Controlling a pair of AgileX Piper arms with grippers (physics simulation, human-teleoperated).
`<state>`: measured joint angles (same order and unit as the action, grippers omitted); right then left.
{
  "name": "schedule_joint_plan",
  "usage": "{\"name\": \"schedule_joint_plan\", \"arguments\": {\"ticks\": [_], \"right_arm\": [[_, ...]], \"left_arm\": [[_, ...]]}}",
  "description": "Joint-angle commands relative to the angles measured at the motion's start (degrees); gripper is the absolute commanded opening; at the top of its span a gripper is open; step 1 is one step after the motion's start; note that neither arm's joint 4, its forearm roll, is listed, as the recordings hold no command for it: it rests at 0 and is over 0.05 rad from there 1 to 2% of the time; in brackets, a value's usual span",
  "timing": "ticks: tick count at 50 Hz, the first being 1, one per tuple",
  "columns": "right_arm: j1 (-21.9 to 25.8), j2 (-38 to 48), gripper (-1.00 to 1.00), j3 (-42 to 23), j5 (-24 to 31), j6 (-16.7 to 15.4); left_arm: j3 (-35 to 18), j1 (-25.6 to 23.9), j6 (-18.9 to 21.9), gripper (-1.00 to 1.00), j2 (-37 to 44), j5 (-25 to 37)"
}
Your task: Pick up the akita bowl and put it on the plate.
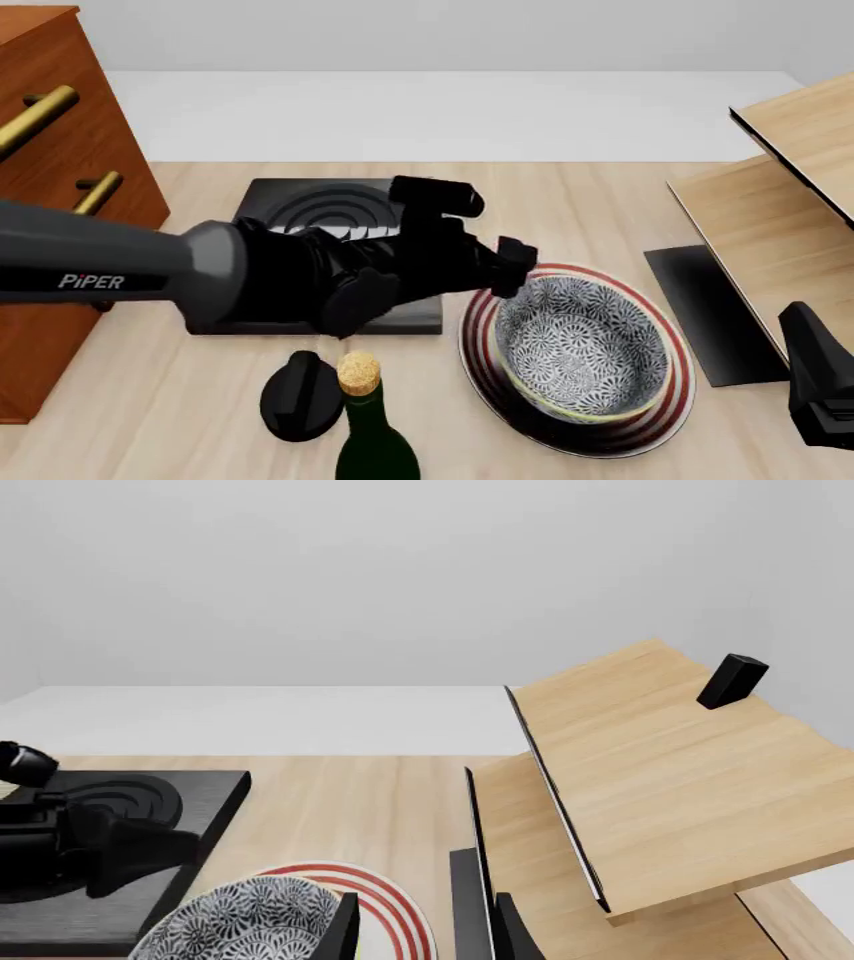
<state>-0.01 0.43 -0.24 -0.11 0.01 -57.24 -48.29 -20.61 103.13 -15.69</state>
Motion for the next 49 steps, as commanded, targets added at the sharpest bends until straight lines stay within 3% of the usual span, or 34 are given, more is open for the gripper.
{"name": "schedule_joint_plan", "arguments": {"ticks": [1, 22, 49], "right_arm": [[0.00, 0.00, 1.00, 0.00, 0.00, 0.00], [0.00, 0.01, 1.00, 0.00, 0.00, 0.01], [0.02, 0.00, 1.00, 0.00, 0.00, -0.01]], "left_arm": [[-1.82, 2.32, 1.86, 1.00, -0.40, 1.56], [-6.02, 6.26, 4.76, 1.00, -1.31, 5.04], [-7.76, 10.98, 9.06, 1.00, -12.20, 9.74]]}}
